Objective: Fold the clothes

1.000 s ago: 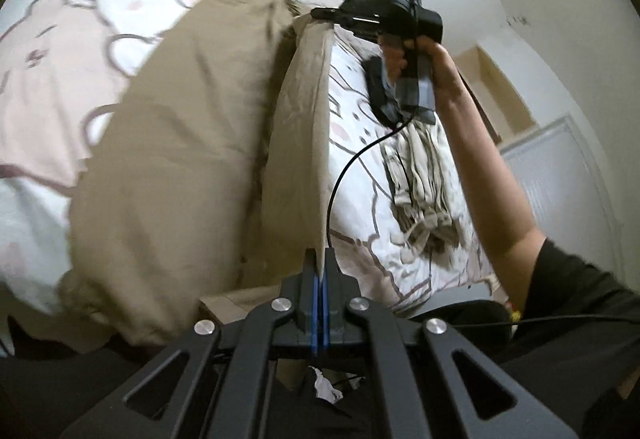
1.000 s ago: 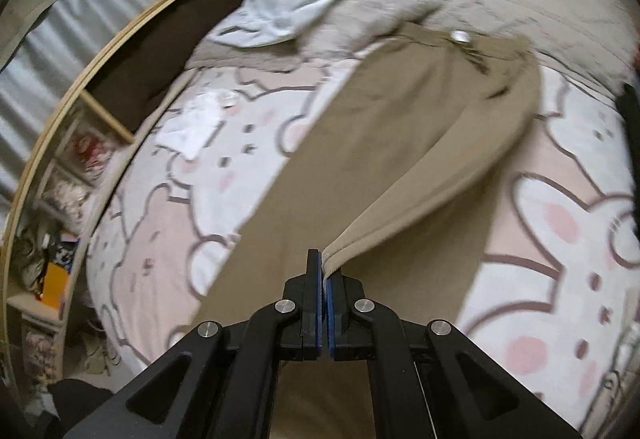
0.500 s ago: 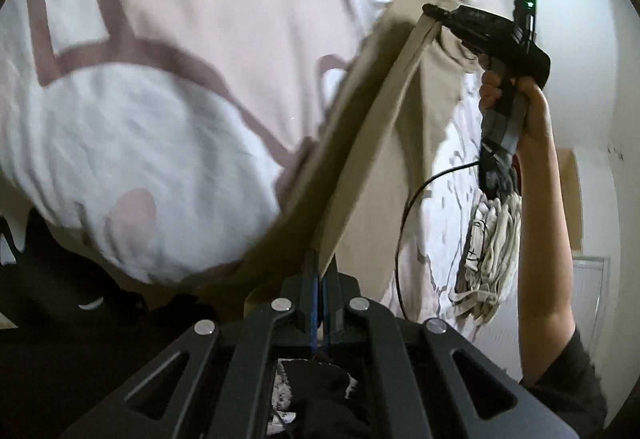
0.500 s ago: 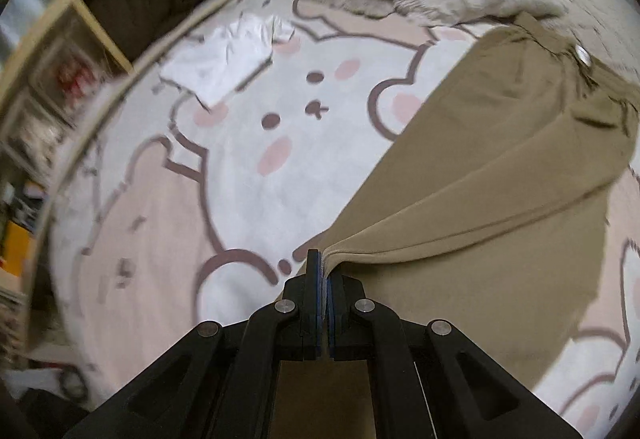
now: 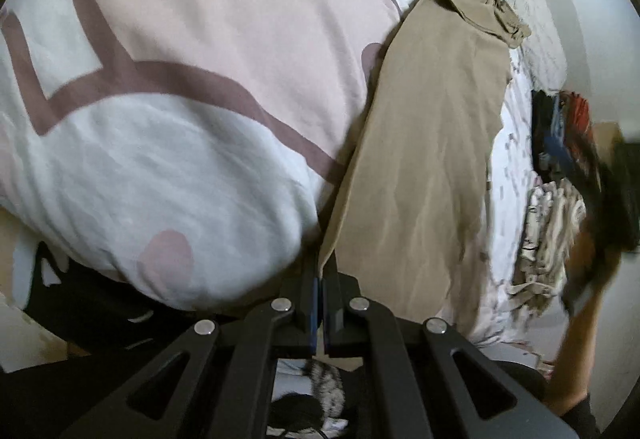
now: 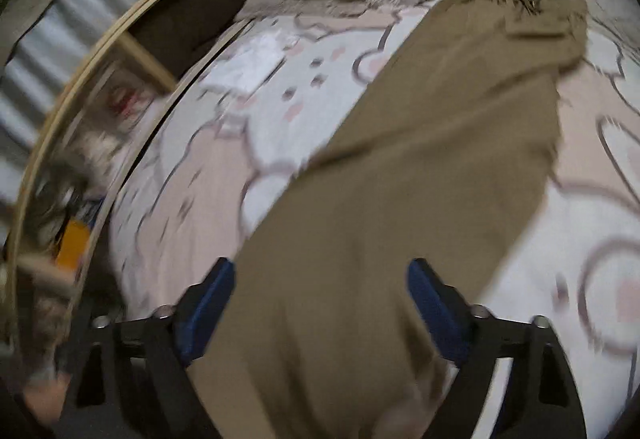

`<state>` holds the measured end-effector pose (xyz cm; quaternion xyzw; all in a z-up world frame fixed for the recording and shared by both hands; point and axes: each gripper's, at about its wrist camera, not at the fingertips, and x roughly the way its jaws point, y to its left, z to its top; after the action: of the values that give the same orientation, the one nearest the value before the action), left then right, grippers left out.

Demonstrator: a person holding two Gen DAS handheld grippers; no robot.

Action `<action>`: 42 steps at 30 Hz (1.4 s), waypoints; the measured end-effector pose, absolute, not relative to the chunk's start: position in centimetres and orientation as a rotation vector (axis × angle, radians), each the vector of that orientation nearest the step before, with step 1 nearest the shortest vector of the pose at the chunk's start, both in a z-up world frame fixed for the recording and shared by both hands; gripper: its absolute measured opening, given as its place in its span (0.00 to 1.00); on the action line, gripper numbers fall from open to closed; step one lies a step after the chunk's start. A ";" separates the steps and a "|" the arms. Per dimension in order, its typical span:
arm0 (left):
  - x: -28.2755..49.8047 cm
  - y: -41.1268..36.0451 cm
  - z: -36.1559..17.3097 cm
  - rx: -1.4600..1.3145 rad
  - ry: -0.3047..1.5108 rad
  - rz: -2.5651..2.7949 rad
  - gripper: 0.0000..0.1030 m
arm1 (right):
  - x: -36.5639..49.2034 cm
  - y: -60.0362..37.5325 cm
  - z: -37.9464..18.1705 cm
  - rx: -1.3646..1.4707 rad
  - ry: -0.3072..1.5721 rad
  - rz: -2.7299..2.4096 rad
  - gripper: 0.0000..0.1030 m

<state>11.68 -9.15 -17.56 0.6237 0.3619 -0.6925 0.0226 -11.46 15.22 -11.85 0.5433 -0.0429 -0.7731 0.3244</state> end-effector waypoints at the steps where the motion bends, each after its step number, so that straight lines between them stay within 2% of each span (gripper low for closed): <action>1: 11.6 -8.9 -17.4 1.928 1.066 -2.152 0.02 | -9.3 16.1 -11.9 1.429 -0.099 -1.992 0.67; 2: 11.6 -8.6 -17.1 1.925 1.012 -2.158 0.02 | -7.5 16.8 -12.0 1.430 -0.087 -1.961 0.64; 6: 11.1 -7.0 -16.4 1.920 0.805 -2.183 0.02 | -0.9 17.6 -13.6 1.422 -0.049 -1.859 0.60; 9: 10.9 -6.5 -16.6 1.922 0.767 -2.175 0.02 | 2.0 16.8 -15.3 1.454 -0.063 -1.822 0.59; 14: 10.5 -6.4 -16.2 1.928 0.763 -2.242 0.02 | 2.9 17.0 -19.1 1.472 -0.364 -1.786 0.59; 19: 10.6 -9.0 -18.1 1.983 0.967 -2.190 0.02 | 2.4 17.8 -22.7 1.460 -0.746 -1.755 0.59; 27: 10.8 -9.7 -18.4 1.998 1.024 -2.218 0.02 | 3.0 17.1 -24.9 1.436 -0.957 -1.699 0.59; 31: 10.9 -9.8 -18.7 1.994 1.075 -2.196 0.02 | 2.6 15.5 -24.7 1.404 -0.970 -1.562 0.59; 36: 11.1 -10.0 -18.7 1.970 1.125 -2.194 0.02 | 3.3 12.9 -23.6 1.413 -0.829 -1.545 0.59; 37: 11.2 -10.2 -18.7 1.964 1.145 -2.194 0.02 | 3.6 12.8 -23.6 1.425 -0.829 -1.552 0.52; 38: 11.3 -10.3 -18.7 1.957 1.166 -2.193 0.02 | 3.9 12.7 -23.7 1.437 -0.829 -1.559 0.39; 41: 11.9 -10.6 -18.3 1.937 1.214 -2.195 0.02 | 4.3 13.8 -23.3 1.420 -0.895 -1.560 0.28; 42: 12.0 -10.7 -18.1 1.930 1.221 -2.197 0.02 | 4.3 13.9 -23.0 1.407 -0.906 -1.553 0.28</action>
<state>12.03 -10.65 -18.12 0.6090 0.3852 -0.6933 -0.0136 4.30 13.94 -22.95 0.5604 -0.3608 -0.6187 0.4160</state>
